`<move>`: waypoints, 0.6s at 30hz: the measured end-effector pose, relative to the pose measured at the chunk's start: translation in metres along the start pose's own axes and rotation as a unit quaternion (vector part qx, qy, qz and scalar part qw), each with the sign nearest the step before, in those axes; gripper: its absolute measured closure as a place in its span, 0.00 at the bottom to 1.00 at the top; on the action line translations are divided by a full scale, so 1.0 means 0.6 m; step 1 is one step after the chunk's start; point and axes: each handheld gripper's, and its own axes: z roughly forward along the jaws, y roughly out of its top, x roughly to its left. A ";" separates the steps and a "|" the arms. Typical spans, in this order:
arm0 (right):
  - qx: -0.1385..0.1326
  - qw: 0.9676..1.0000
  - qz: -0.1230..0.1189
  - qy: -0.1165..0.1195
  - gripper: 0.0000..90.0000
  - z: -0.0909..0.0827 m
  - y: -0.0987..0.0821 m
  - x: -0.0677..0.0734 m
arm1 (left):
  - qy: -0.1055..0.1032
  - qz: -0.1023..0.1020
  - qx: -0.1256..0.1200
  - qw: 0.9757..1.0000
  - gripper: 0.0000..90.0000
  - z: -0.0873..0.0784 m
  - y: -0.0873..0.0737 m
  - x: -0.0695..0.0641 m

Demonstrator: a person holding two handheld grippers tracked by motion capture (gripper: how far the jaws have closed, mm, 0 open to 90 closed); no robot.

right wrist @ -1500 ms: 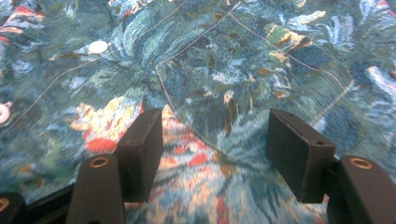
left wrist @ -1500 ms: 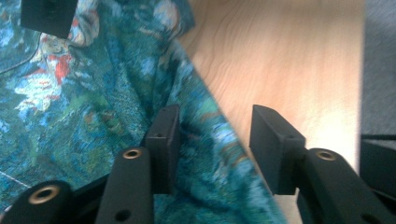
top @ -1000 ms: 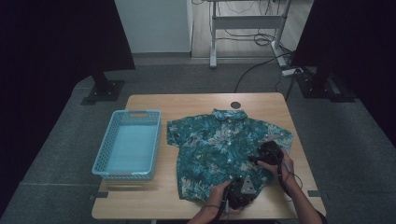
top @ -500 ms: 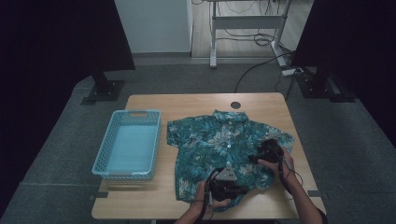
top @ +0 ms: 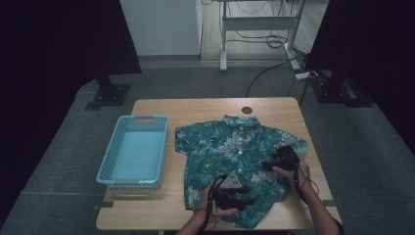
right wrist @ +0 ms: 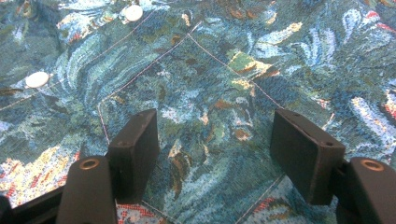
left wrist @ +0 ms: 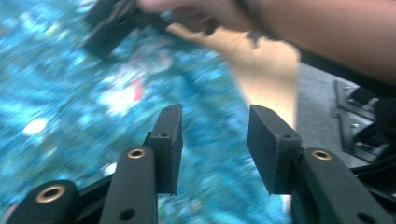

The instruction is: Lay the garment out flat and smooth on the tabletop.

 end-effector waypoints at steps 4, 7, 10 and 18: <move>0.004 1.000 -0.011 -0.009 0.36 -0.002 -0.001 0.007 | 0.037 -0.007 0.021 0.999 0.59 0.003 -0.010 0.024; -0.009 1.000 -0.013 -0.011 0.36 -0.018 -0.003 0.016 | 0.055 -0.013 0.034 0.998 0.58 0.006 -0.016 0.039; -0.030 0.999 -0.022 -0.005 0.36 -0.051 -0.012 0.030 | 0.064 -0.019 0.044 0.997 0.58 0.011 -0.024 0.049; -0.035 0.999 -0.023 0.012 0.38 -0.133 -0.074 0.058 | 0.077 -0.025 0.060 0.995 0.56 0.023 -0.035 0.063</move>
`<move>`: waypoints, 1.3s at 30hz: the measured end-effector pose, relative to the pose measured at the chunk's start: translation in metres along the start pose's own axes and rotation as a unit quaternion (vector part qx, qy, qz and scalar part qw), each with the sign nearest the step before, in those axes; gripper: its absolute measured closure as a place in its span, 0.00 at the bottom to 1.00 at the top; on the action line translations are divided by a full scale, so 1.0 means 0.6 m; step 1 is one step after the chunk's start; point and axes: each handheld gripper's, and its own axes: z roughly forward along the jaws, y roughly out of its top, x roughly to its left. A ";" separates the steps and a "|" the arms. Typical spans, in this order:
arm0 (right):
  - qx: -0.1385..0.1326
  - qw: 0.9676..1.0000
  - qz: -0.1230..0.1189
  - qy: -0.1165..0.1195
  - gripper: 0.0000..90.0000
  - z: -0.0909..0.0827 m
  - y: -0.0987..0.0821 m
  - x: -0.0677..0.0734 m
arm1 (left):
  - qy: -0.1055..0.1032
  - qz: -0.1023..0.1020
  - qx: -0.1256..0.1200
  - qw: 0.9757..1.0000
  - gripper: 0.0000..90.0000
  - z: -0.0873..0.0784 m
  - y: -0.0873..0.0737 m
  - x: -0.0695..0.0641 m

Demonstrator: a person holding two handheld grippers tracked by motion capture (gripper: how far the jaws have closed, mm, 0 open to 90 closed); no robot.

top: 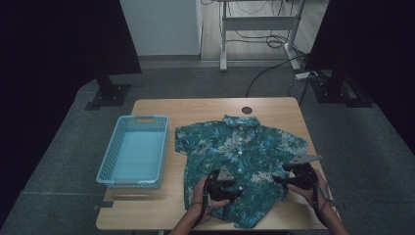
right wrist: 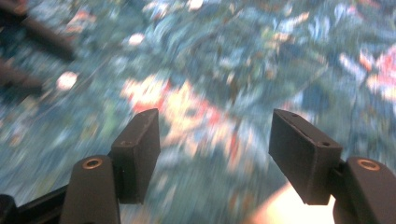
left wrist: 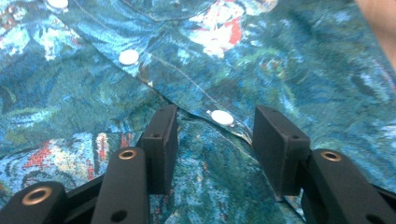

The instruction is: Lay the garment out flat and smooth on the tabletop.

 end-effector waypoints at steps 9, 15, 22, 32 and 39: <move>0.024 0.999 0.030 0.008 0.38 -0.029 -0.079 0.031 | 0.002 -0.009 -0.001 1.000 0.56 0.002 -0.003 0.006; 0.024 0.999 0.040 0.013 0.38 -0.023 -0.095 0.050 | 0.003 -0.011 -0.002 1.000 0.57 0.002 -0.003 0.007; 0.011 0.999 0.050 0.006 0.46 0.006 -0.085 0.062 | 0.002 -0.014 -0.006 1.000 0.57 0.002 -0.005 0.008; -0.035 0.998 0.045 0.016 0.97 -0.023 -0.075 0.057 | 0.006 -0.020 -0.003 1.000 0.56 -0.001 -0.005 0.014; 0.017 0.997 0.019 0.078 0.89 -0.099 -0.026 0.037 | 0.020 -0.029 -0.001 0.999 0.56 -0.003 -0.002 0.023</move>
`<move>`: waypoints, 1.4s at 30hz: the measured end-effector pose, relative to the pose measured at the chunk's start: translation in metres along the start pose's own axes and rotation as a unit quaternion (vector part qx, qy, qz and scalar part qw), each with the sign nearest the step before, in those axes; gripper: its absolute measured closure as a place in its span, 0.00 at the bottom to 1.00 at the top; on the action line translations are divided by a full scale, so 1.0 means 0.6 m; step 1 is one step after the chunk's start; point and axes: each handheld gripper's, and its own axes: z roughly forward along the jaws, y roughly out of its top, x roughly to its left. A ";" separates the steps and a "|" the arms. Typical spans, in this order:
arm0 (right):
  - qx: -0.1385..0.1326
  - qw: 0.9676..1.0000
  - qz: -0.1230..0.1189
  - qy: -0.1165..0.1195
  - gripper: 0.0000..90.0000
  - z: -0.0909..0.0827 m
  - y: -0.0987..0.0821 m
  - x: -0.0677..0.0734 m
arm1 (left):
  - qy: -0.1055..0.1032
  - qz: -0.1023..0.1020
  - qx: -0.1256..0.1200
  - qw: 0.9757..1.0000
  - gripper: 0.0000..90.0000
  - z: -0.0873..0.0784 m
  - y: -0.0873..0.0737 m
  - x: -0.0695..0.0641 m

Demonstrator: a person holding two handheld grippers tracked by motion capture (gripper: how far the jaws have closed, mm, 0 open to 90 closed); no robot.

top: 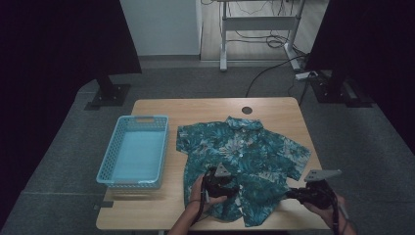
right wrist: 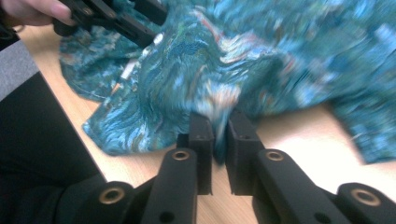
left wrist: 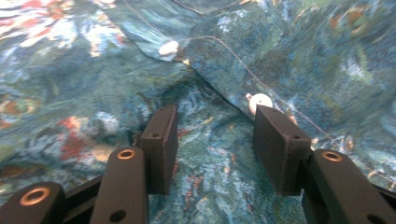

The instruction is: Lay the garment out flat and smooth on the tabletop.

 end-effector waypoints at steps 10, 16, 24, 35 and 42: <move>-0.011 1.000 0.000 -0.028 0.73 0.013 -0.009 -0.007 | 0.008 -0.005 0.000 1.000 0.55 -0.006 -0.004 0.006; -0.033 0.999 -0.014 -0.034 0.62 0.042 -0.010 0.003 | 0.012 0.004 -0.002 1.000 0.53 -0.007 -0.001 0.000; -0.007 0.998 -0.026 -0.051 0.51 0.108 -0.009 0.009 | 0.025 0.005 -0.001 1.000 0.52 -0.027 -0.009 0.010; 0.007 0.998 -0.004 -0.070 0.48 0.155 0.014 -0.054 | 0.032 -0.021 0.009 0.999 0.52 -0.037 -0.016 0.053; -0.001 0.998 0.024 -0.061 0.49 0.167 0.043 -0.114 | 0.046 -0.025 0.011 0.999 0.53 -0.024 0.004 0.084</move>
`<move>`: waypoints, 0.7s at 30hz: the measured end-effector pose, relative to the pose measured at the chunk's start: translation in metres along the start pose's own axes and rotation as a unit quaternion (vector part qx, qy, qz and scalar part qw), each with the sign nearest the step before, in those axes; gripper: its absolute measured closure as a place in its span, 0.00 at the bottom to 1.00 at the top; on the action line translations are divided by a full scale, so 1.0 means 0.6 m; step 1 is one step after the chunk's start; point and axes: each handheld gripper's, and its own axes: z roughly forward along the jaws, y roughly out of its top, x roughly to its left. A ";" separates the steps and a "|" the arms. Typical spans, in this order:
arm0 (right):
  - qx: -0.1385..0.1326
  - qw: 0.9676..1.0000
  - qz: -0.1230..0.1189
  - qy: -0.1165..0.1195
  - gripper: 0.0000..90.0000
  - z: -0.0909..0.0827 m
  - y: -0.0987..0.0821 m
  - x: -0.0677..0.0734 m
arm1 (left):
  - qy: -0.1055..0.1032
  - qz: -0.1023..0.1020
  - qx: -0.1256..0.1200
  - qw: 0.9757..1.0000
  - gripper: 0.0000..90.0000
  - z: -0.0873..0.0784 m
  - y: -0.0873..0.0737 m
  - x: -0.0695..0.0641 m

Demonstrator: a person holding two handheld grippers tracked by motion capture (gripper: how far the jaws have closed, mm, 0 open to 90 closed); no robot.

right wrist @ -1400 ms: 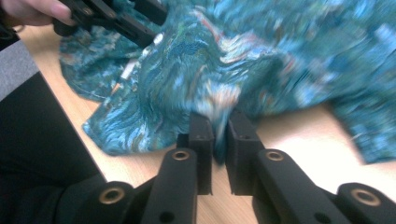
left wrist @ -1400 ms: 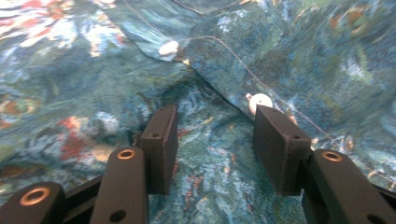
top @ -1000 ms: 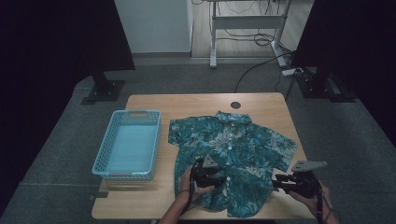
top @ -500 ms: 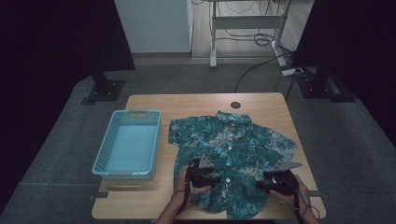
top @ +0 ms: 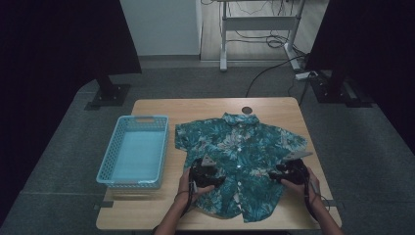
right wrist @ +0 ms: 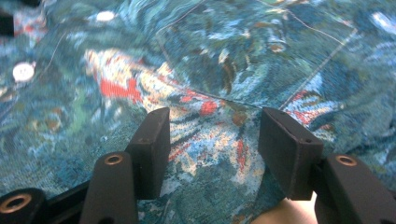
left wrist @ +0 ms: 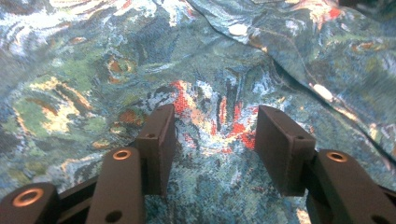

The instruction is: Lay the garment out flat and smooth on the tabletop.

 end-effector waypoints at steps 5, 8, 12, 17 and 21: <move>0.001 1.000 0.022 -0.011 0.48 0.020 0.030 -0.030 | 0.002 -0.012 0.010 1.000 0.52 0.010 0.018 0.013; 0.014 1.000 0.016 -0.022 0.46 0.020 0.036 -0.023 | 0.004 -0.012 0.005 1.000 0.51 -0.002 0.011 0.011; -0.010 1.000 0.002 -0.017 0.44 -0.008 0.026 0.003 | 0.009 -0.003 -0.009 1.000 0.50 -0.037 -0.013 0.005; -0.003 0.999 -0.025 -0.032 0.43 -0.039 -0.010 0.057 | 0.003 0.000 -0.013 1.000 0.50 -0.064 -0.045 -0.007; 0.012 0.998 -0.027 -0.047 0.43 -0.044 -0.041 0.076 | -0.003 -0.001 -0.007 1.000 0.50 -0.063 -0.058 -0.011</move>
